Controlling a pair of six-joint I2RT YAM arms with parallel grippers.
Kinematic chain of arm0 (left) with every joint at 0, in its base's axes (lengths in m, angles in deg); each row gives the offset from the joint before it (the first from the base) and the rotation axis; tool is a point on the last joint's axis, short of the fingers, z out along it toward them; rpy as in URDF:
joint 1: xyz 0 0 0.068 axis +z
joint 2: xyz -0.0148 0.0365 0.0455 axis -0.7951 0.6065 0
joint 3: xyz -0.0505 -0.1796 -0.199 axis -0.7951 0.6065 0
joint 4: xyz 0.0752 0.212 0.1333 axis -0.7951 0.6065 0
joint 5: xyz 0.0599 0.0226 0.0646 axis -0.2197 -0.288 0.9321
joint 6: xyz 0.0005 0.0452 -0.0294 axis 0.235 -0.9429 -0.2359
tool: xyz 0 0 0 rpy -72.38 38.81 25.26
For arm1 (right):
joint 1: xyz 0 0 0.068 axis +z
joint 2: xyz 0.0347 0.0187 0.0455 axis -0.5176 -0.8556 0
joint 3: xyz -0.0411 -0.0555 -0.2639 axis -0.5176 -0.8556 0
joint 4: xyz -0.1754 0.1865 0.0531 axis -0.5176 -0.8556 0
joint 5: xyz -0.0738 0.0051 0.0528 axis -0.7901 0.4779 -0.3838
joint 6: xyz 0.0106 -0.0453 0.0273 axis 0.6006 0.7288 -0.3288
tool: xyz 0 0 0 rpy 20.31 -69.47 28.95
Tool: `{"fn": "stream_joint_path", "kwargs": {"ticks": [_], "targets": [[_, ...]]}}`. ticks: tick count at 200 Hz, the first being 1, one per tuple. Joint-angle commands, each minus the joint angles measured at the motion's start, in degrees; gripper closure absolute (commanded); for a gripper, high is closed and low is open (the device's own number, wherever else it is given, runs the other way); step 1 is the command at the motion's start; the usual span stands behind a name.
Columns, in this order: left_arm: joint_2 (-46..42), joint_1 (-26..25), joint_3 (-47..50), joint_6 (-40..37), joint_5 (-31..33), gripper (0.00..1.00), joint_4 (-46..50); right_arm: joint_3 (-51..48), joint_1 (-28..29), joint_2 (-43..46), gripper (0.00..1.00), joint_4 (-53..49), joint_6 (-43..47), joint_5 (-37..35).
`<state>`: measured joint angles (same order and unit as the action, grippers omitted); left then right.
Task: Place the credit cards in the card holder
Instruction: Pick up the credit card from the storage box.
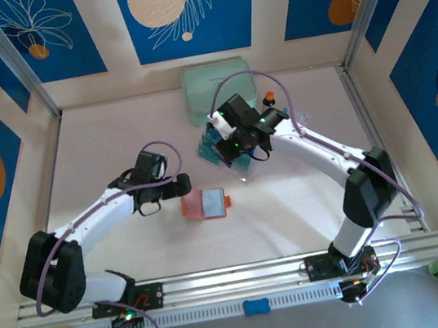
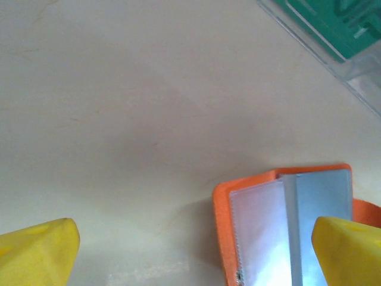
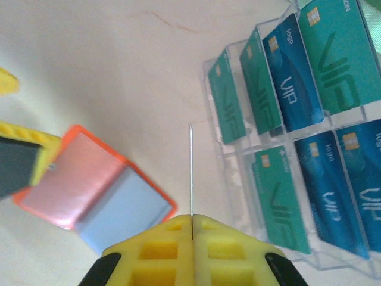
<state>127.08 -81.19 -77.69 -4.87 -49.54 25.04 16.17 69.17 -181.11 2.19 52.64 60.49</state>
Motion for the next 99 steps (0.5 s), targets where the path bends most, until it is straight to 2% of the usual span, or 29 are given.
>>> {"fn": "stream_joint_path", "kwargs": {"ticks": [1,49,99], "targets": [[-0.96,-2.33,-1.71,-2.43,-0.52,0.0,2.74,-5.31,-0.54,4.92,1.0,5.61,-11.05,6.79],[-0.1,-6.63,-0.7,-5.76,6.0,0.0,5.38,-24.54,-0.83,13.63,1.0,26.08,-29.71,14.86],[1.33,-7.65,2.0,-6.04,8.93,0.0,4.68,-42.68,1.1,15.41,1.0,51.87,-44.65,15.33]]}}
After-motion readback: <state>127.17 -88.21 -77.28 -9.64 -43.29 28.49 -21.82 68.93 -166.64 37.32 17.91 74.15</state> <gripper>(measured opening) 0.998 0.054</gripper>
